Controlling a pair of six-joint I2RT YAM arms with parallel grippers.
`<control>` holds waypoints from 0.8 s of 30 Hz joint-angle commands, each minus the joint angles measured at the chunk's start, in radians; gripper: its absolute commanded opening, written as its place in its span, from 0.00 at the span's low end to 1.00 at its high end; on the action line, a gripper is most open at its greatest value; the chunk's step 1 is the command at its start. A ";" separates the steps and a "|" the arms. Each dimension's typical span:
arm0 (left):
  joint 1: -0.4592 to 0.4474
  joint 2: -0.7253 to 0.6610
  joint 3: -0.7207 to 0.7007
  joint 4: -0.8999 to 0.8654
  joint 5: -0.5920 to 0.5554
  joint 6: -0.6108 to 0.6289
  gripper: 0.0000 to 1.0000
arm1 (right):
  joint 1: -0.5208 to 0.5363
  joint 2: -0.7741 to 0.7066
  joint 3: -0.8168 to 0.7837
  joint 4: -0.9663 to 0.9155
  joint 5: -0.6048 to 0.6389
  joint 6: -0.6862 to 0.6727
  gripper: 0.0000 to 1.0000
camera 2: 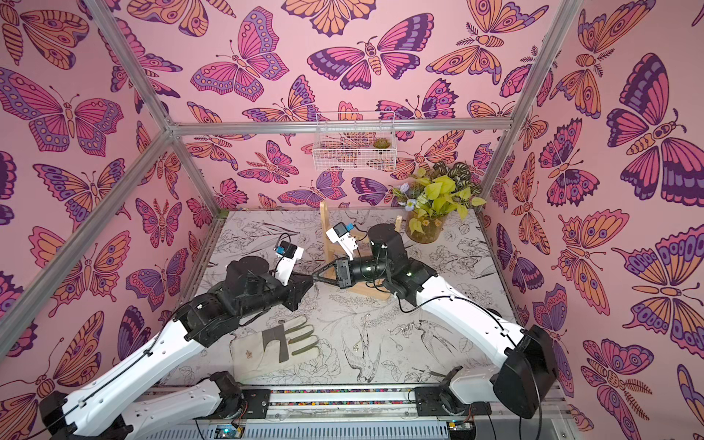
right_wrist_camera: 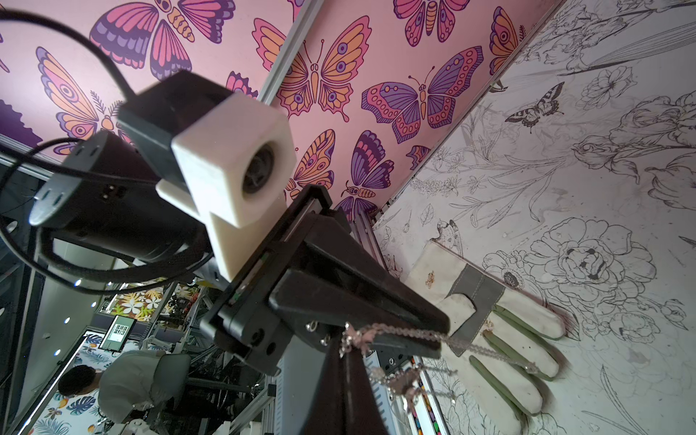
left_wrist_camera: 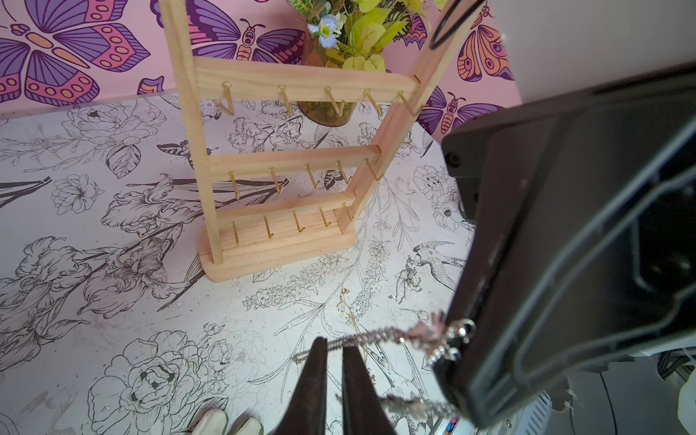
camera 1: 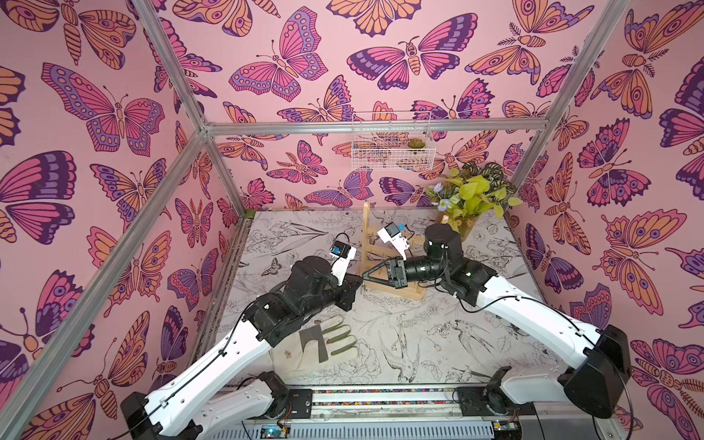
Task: Hang the necklace on the jewelry display stand
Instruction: Adjust the necklace.
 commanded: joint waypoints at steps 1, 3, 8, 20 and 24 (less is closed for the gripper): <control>-0.003 -0.006 -0.008 -0.011 -0.013 0.010 0.11 | -0.006 -0.021 0.024 0.014 -0.007 -0.008 0.00; -0.003 -0.009 -0.009 -0.012 -0.014 0.011 0.11 | -0.006 -0.021 0.024 0.012 -0.002 -0.009 0.00; -0.003 -0.007 -0.010 -0.010 -0.019 0.010 0.11 | -0.005 -0.015 0.025 0.037 -0.017 0.010 0.00; -0.004 -0.010 -0.014 0.000 -0.029 0.009 0.10 | -0.001 -0.013 0.021 0.043 -0.022 0.015 0.00; -0.003 -0.015 -0.016 -0.001 -0.036 0.011 0.08 | -0.001 -0.011 0.022 0.043 -0.022 0.016 0.00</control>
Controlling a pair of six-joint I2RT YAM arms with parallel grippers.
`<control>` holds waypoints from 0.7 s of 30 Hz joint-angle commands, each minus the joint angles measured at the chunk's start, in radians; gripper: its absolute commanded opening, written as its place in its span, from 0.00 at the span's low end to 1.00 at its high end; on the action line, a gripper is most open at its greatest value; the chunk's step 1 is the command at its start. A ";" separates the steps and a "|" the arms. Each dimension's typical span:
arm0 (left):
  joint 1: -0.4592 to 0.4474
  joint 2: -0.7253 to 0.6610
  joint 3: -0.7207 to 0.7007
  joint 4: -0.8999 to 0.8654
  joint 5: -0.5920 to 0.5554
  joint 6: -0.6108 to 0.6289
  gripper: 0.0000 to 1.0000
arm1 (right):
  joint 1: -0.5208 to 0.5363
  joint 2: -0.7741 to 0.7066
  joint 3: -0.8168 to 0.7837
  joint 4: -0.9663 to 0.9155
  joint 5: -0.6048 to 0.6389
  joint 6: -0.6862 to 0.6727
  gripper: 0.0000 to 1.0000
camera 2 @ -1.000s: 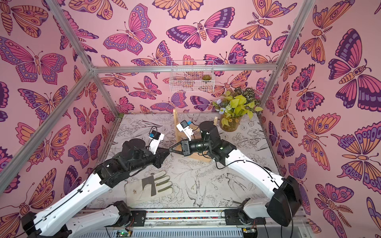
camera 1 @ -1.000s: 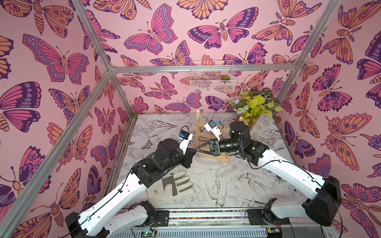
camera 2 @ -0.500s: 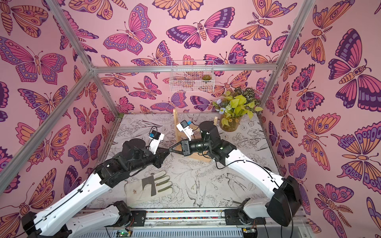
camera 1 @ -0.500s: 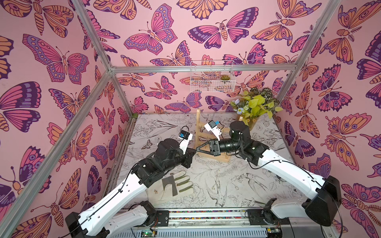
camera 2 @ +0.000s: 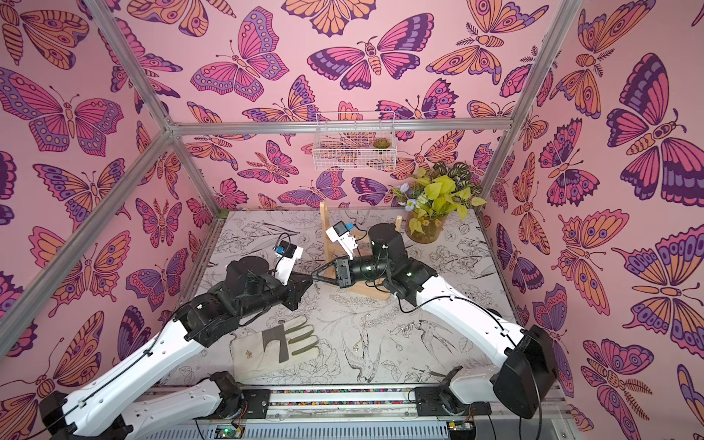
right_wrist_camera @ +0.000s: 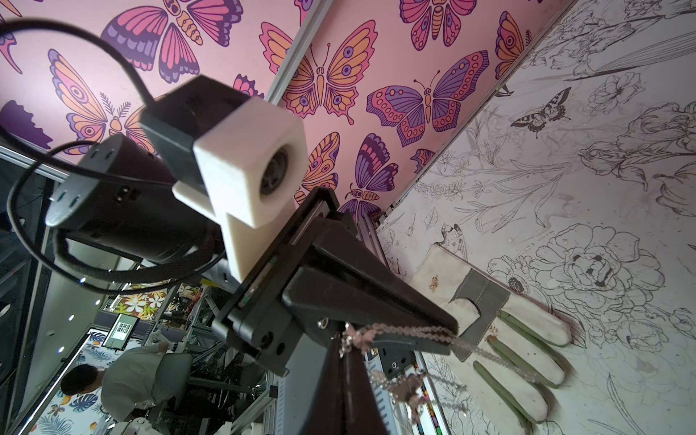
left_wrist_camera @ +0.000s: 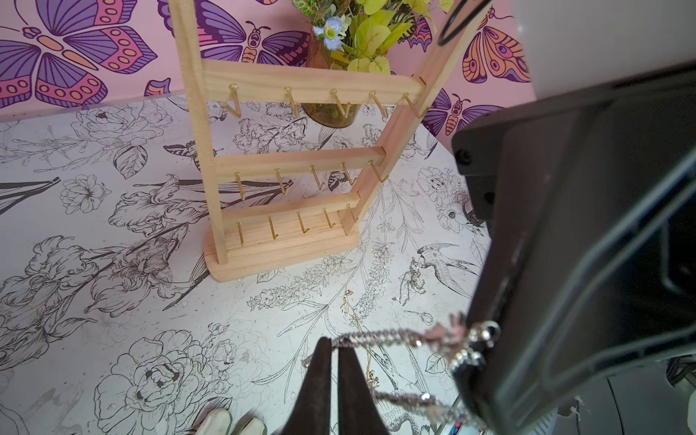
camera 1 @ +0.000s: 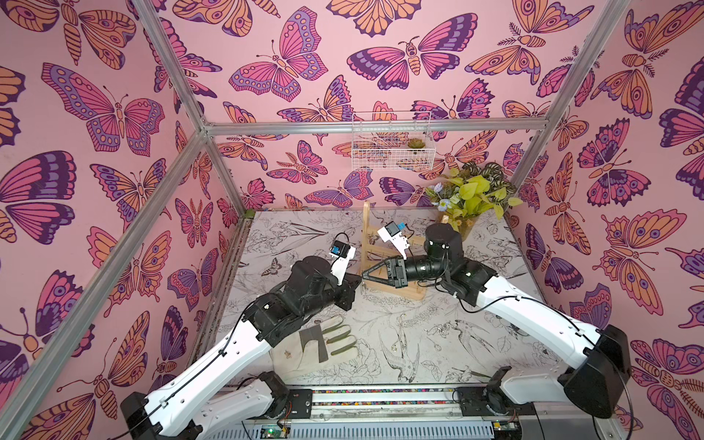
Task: Hang the necklace on the jewelry display stand
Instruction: Adjust the necklace.
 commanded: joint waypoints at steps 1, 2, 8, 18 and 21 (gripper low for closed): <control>-0.003 -0.015 -0.016 -0.001 -0.018 0.012 0.07 | -0.002 -0.010 0.022 0.018 -0.015 0.003 0.00; -0.003 -0.015 -0.015 0.000 -0.020 0.012 0.07 | -0.002 -0.010 0.024 0.015 -0.014 0.001 0.00; -0.003 -0.015 -0.013 0.002 -0.018 0.011 0.08 | 0.004 -0.001 0.027 0.036 -0.019 0.015 0.00; -0.003 -0.012 -0.013 0.038 -0.017 0.000 0.10 | 0.014 0.009 0.032 0.045 -0.018 0.021 0.00; -0.003 -0.017 -0.016 0.050 -0.024 -0.002 0.10 | 0.015 0.010 0.032 0.045 -0.019 0.021 0.00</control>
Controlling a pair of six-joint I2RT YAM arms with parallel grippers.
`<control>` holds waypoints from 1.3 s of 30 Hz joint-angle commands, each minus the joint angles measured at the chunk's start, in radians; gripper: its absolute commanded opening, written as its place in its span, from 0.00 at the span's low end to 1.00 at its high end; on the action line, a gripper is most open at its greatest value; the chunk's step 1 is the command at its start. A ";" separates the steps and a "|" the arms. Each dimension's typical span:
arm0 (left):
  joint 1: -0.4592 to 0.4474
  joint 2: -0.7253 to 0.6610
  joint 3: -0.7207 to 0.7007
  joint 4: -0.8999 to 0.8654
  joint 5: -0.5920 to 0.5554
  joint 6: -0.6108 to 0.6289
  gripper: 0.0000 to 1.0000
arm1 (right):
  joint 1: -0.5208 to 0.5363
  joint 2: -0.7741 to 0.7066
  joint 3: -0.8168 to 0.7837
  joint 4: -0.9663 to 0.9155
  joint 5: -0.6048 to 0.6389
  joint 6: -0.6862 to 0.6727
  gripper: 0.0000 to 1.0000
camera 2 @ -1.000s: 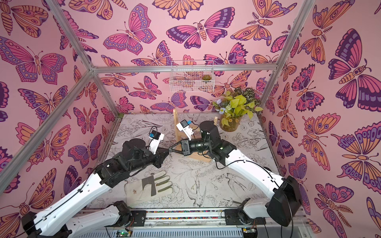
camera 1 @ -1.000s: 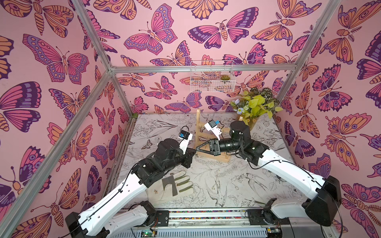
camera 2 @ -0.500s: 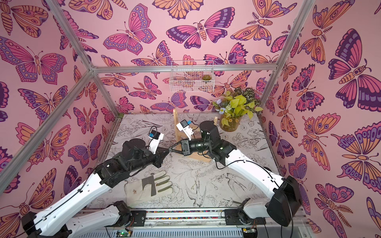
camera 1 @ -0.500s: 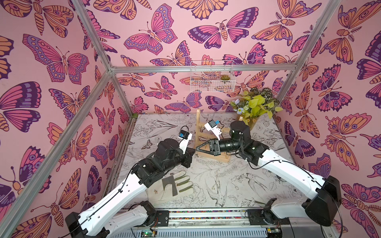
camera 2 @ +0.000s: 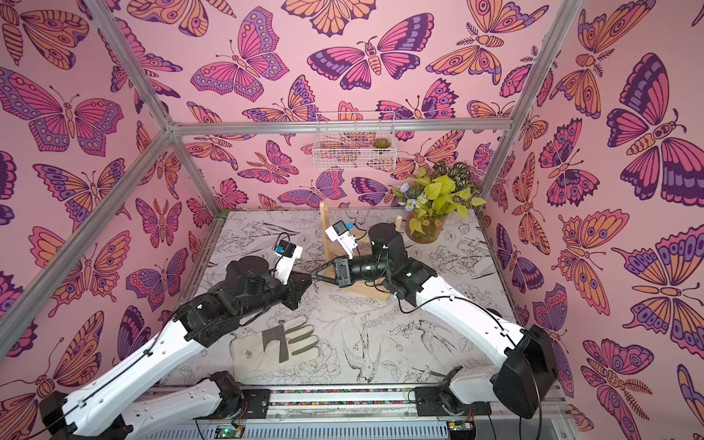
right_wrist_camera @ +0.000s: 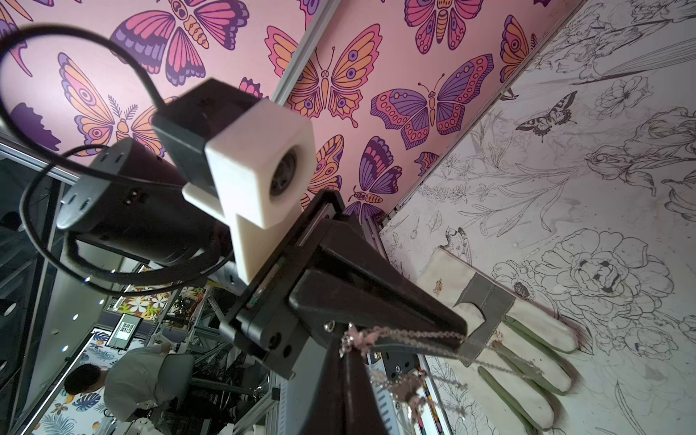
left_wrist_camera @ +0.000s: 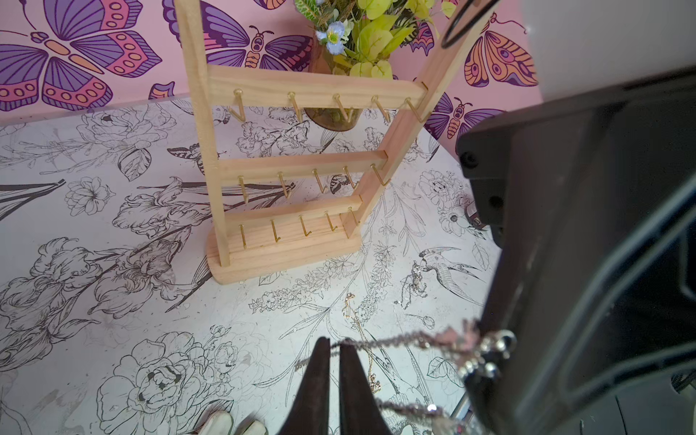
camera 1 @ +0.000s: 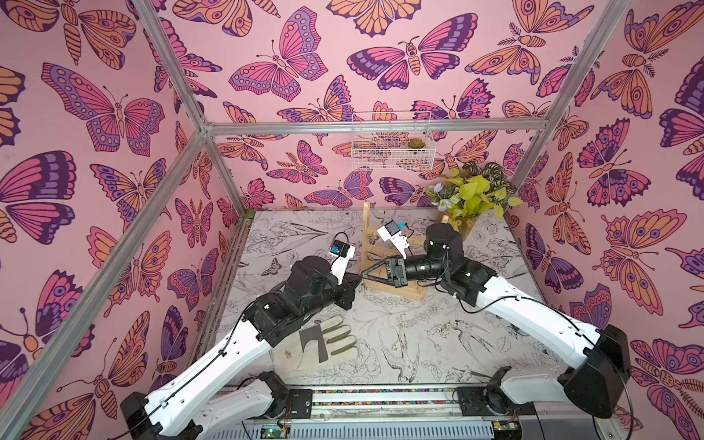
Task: Hang the necklace on the jewelry display stand
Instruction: Adjust the necklace.
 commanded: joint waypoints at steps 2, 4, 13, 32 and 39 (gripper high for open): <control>-0.004 -0.018 -0.019 0.046 -0.021 -0.001 0.11 | 0.012 0.011 0.032 0.026 -0.018 0.007 0.00; -0.003 -0.018 -0.020 0.053 -0.023 -0.001 0.11 | 0.014 0.013 0.033 0.026 -0.018 0.008 0.00; -0.004 -0.015 -0.027 0.069 -0.013 -0.004 0.11 | 0.019 0.016 0.039 0.017 -0.016 0.001 0.00; -0.003 -0.054 -0.068 0.092 0.028 -0.037 0.13 | 0.013 0.026 0.055 -0.001 0.002 -0.010 0.00; -0.003 -0.051 -0.072 0.109 0.020 -0.039 0.14 | 0.020 0.034 0.056 0.011 -0.004 0.000 0.00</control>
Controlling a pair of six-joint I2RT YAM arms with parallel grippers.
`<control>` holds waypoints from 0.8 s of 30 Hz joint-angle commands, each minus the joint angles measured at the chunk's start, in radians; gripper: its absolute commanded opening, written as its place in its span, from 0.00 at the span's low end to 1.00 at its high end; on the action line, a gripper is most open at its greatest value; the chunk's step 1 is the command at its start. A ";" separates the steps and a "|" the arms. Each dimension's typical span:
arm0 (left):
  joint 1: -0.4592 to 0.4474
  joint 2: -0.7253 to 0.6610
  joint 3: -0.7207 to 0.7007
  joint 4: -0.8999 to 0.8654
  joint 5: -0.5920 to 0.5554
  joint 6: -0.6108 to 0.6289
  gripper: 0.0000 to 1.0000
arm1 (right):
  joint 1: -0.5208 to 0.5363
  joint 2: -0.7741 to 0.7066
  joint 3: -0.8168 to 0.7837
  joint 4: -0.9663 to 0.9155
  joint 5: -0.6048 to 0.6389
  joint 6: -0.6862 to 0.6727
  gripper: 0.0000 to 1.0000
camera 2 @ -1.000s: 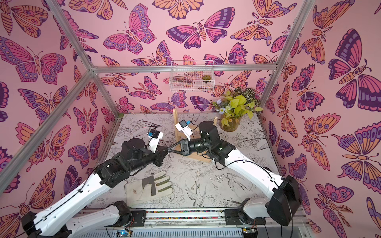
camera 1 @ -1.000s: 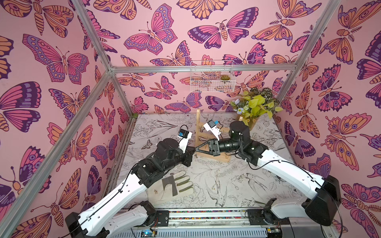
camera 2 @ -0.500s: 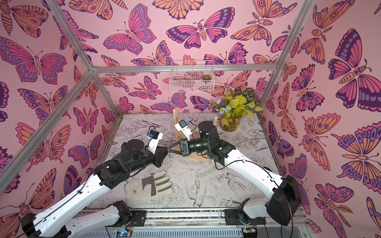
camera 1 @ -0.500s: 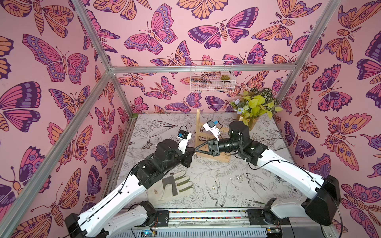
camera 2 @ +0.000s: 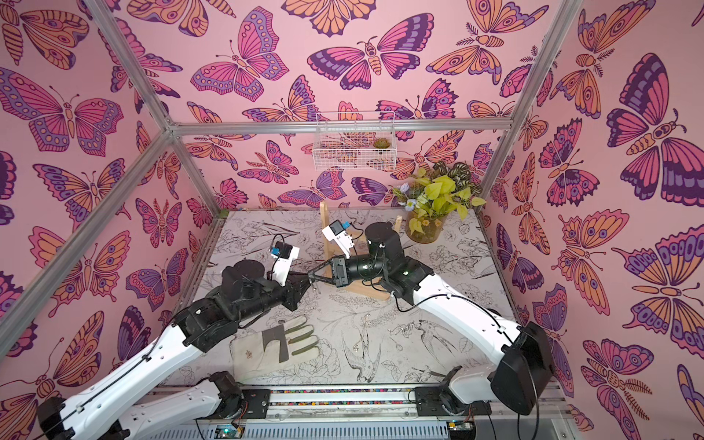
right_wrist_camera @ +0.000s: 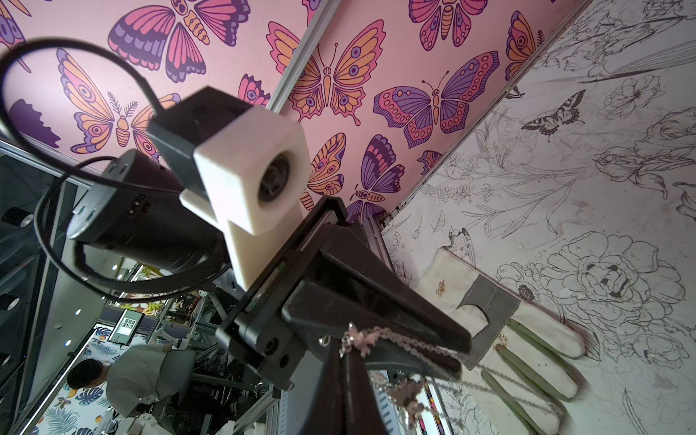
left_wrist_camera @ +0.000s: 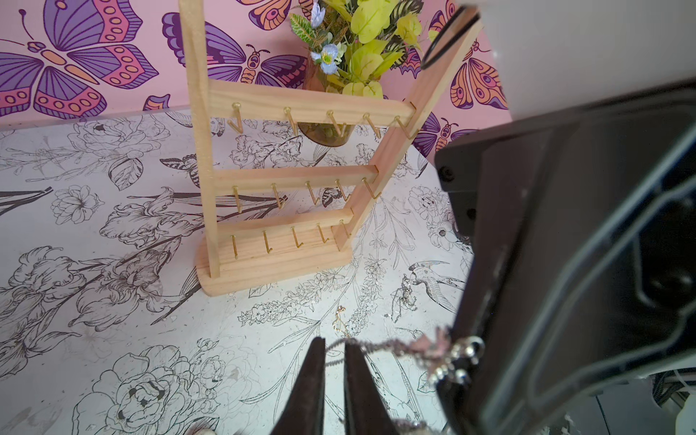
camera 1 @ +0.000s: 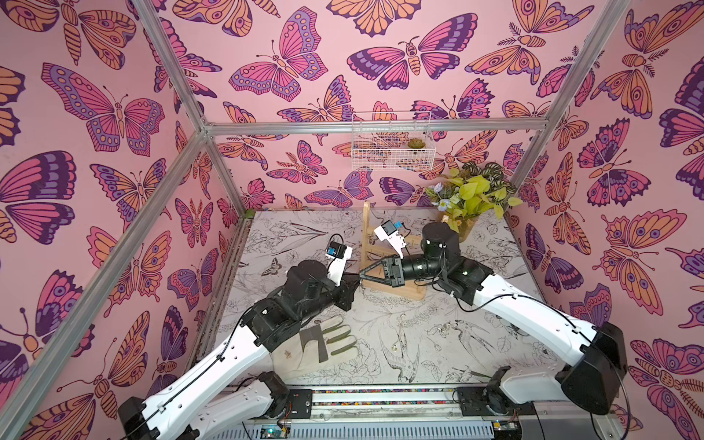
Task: Hang the necklace on the jewelry display stand
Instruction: Adjust the necklace.
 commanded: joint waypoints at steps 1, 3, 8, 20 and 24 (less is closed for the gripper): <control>-0.003 -0.011 -0.017 0.033 0.006 -0.007 0.14 | 0.006 0.010 0.033 0.015 -0.007 0.001 0.00; -0.003 -0.014 -0.018 0.033 -0.005 -0.007 0.14 | 0.007 0.009 0.034 0.014 -0.008 0.001 0.00; -0.003 -0.019 -0.027 0.035 -0.022 -0.006 0.14 | 0.012 0.010 0.035 0.015 -0.012 0.002 0.00; -0.003 -0.027 -0.059 0.093 -0.055 -0.023 0.22 | 0.021 0.018 0.031 0.070 -0.032 0.042 0.00; -0.003 -0.027 -0.068 0.106 -0.070 -0.023 0.23 | 0.022 0.015 0.031 0.071 -0.032 0.042 0.00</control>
